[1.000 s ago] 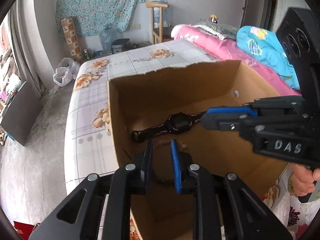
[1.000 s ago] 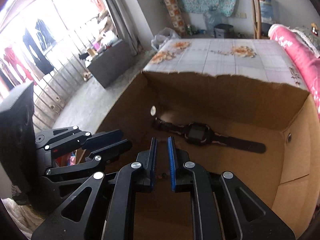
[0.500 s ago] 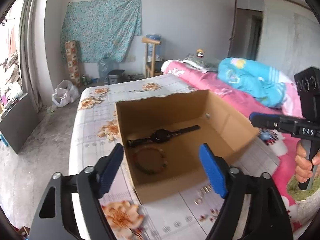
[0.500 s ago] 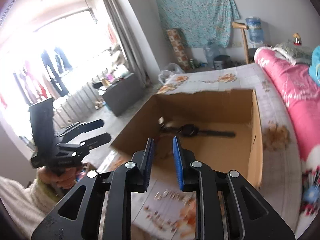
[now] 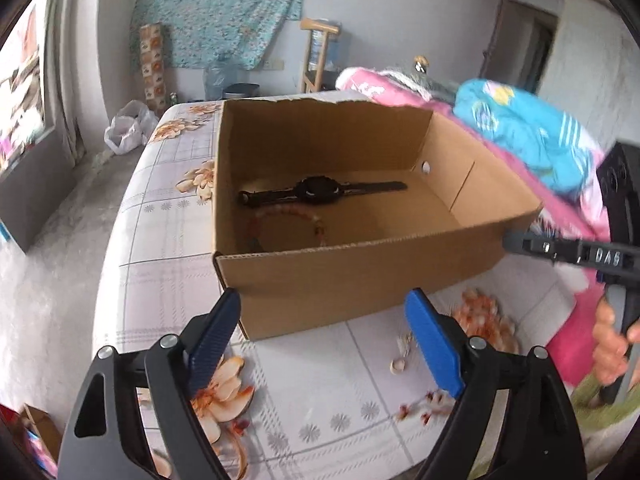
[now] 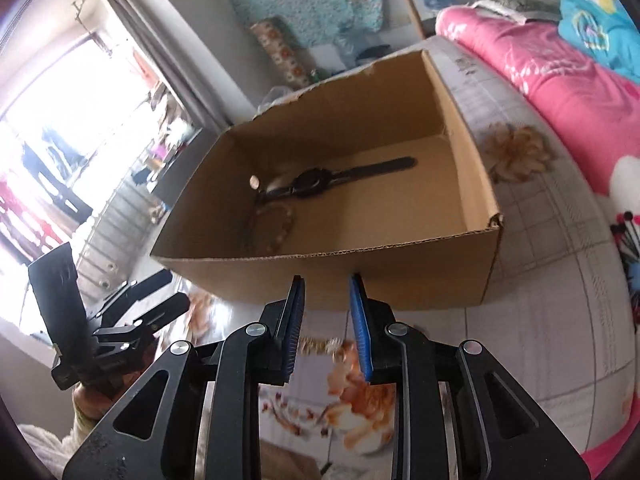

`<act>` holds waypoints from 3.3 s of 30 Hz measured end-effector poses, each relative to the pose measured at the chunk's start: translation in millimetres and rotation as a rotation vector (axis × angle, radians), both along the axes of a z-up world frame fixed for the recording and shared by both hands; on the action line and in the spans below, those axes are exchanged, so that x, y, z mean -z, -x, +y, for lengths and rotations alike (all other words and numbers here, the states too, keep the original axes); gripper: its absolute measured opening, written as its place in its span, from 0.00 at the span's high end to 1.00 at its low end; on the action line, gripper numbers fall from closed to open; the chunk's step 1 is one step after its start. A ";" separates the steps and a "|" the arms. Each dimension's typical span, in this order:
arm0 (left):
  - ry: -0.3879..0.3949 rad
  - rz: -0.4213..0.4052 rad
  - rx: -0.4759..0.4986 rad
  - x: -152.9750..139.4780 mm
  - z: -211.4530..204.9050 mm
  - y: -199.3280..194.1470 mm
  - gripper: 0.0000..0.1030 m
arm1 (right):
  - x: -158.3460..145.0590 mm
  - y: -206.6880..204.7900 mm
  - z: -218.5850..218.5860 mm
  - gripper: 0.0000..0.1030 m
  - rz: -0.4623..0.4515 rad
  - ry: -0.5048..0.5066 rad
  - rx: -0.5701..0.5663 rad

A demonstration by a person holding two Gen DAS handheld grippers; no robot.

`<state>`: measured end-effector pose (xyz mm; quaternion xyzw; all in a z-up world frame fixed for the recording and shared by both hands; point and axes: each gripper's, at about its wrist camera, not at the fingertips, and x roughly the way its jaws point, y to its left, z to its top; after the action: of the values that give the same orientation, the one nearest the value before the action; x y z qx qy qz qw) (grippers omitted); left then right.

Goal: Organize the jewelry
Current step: 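Open the left gripper to drop the bracelet into the box, then reach the right gripper to the small gold ring and close on it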

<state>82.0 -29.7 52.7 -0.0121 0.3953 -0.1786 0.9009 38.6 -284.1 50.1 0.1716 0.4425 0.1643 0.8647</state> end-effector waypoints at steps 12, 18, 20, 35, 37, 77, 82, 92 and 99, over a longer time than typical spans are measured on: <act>-0.088 0.188 -0.049 69.3 -6.0 8.0 0.17 | -0.9 61.8 -19.8 0.07 -0.085 0.332 0.120; -0.214 0.120 -0.035 80.7 -27.6 16.8 0.05 | -8.0 78.4 -18.4 0.08 -0.149 0.518 0.180; -0.197 0.102 -0.046 81.8 -28.4 21.0 0.05 | -3.8 79.8 -15.4 0.08 -0.135 0.554 0.159; -0.205 0.107 -0.051 82.6 -28.2 25.6 0.04 | -0.5 93.6 -5.7 0.08 -0.215 0.403 0.107; -0.203 0.097 -0.053 82.4 -28.2 26.3 0.04 | 4.0 93.1 3.0 0.09 -0.178 0.339 0.073; -0.230 0.006 0.374 74.5 -87.2 42.5 0.89 | 40.6 63.3 45.3 0.90 0.003 0.260 -0.167; -0.225 0.005 0.366 75.2 -87.5 43.8 0.89 | 43.6 71.2 34.8 0.90 -0.013 0.244 -0.184; -0.181 0.013 0.309 75.5 -76.6 48.0 0.89 | 44.1 69.4 42.1 0.86 -0.026 0.288 -0.199; -0.157 0.013 0.303 76.2 -72.3 48.8 0.89 | 51.6 57.4 55.5 0.86 -0.007 0.337 -0.196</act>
<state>33.2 -102.0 -23.5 0.1167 0.4110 -0.2810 0.8593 -18.8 -228.6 -1.5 -0.0199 0.4753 0.1718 0.8626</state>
